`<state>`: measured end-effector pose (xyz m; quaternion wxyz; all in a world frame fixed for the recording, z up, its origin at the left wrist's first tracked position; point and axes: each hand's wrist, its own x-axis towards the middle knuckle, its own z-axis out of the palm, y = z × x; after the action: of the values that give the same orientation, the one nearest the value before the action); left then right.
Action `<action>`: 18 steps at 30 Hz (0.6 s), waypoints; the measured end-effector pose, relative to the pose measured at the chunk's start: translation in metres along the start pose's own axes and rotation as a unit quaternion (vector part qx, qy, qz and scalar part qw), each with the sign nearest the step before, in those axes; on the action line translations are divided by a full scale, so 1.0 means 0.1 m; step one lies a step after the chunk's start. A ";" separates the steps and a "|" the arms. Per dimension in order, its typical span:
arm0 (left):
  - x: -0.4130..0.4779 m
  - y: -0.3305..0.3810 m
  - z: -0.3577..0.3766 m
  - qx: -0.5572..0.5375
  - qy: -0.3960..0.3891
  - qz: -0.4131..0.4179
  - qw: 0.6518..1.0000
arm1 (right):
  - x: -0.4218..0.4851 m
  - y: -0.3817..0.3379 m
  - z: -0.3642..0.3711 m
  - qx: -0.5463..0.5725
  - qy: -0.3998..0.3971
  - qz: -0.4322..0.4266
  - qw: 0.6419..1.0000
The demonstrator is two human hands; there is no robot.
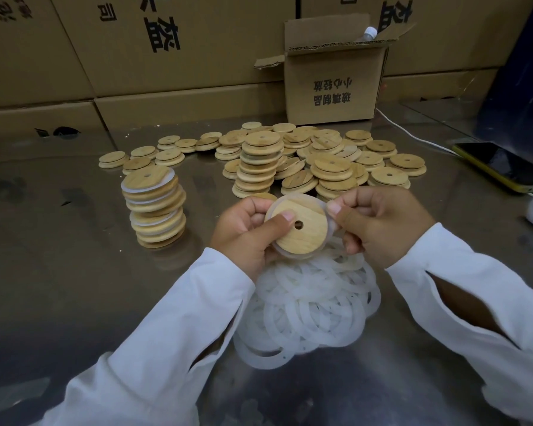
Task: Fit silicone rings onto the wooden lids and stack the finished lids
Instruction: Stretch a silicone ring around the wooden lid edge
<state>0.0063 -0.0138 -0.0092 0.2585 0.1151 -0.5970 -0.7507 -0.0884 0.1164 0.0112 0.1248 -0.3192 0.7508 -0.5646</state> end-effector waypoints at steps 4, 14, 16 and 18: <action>0.00 -0.01 -0.01 0.039 0.003 0.023 0.999 | 0.01 0.02 0.00 -0.008 0.002 -0.002 1.000; 0.04 0.02 -0.01 -0.130 0.030 -0.060 0.989 | 0.00 -0.03 0.00 0.087 0.045 0.005 0.995; 0.04 0.03 -0.01 -0.156 0.035 -0.056 0.986 | -0.02 -0.03 0.02 0.037 0.062 -0.030 0.997; 0.03 0.03 0.00 -0.155 0.031 -0.039 0.987 | -0.07 -0.04 0.06 -0.015 0.072 -0.084 0.994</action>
<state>0.0043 -0.0160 -0.0064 0.2619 0.1203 -0.4598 -0.8400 -0.0789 0.1153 0.0117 0.0181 -0.3416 0.7368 -0.5832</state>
